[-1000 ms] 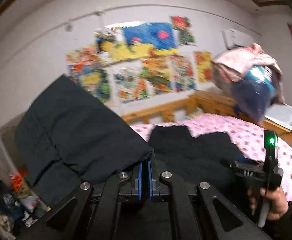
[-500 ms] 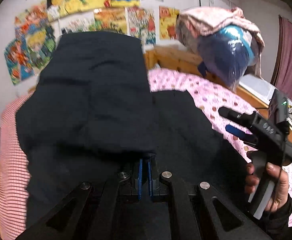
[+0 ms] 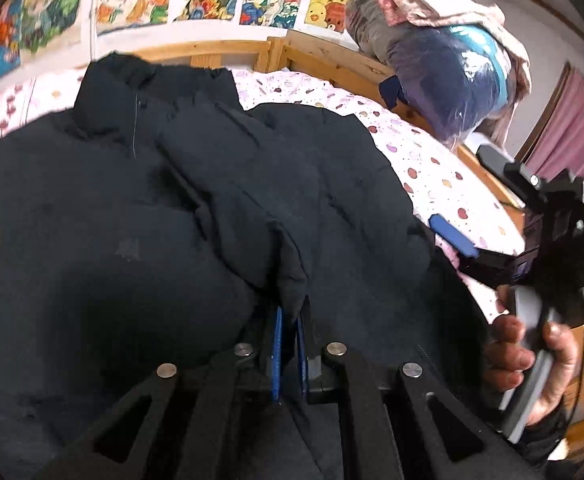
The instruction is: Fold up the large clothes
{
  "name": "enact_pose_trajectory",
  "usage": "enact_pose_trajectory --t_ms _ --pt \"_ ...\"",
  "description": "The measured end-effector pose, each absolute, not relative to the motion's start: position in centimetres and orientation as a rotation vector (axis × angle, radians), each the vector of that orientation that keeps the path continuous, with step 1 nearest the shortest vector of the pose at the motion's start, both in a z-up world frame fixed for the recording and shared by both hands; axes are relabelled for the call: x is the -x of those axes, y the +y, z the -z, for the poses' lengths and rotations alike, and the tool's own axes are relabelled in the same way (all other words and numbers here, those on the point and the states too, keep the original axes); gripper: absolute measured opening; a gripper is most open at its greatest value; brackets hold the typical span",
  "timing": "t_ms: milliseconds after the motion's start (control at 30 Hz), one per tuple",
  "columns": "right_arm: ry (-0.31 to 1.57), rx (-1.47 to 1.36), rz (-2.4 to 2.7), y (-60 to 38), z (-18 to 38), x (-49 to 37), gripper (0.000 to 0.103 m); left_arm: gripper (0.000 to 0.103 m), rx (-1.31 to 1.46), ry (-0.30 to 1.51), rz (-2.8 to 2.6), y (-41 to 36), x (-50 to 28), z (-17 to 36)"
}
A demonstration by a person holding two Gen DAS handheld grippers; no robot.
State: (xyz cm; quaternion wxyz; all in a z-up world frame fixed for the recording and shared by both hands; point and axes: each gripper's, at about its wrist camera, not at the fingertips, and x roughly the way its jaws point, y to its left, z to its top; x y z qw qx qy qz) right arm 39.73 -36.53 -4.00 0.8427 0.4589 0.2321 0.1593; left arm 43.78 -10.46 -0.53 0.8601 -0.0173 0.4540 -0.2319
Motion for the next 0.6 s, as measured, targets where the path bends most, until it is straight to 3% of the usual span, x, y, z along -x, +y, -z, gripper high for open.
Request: enact_pose_trajectory --t_ms 133,200,267,400,467,600 --pt "0.521 -0.976 -0.362 -35.8 5.0 -40.6 0.102 0.024 0.072 0.955 0.517 -9.6 -43.4 0.4" --pt "0.534 -0.968 -0.370 -35.3 5.2 -40.9 0.102 0.037 0.094 0.940 0.545 -9.0 -42.7 -0.1" --pt "0.543 -0.948 -0.382 -34.6 5.2 -41.2 0.102 0.059 0.121 0.913 0.555 -8.1 -42.1 -0.8" --pt "0.553 -0.900 -0.392 -33.6 5.0 -41.5 0.102 0.064 0.167 0.864 0.529 -5.8 -41.5 -2.1" --pt "0.553 -0.844 -0.386 -32.6 4.5 -41.6 0.102 0.076 0.161 0.828 0.413 -4.1 -41.5 -2.8" --pt "0.548 -0.636 -0.338 -29.7 2.5 -41.4 0.102 0.076 0.173 0.835 0.147 -0.1 -42.9 -2.8"
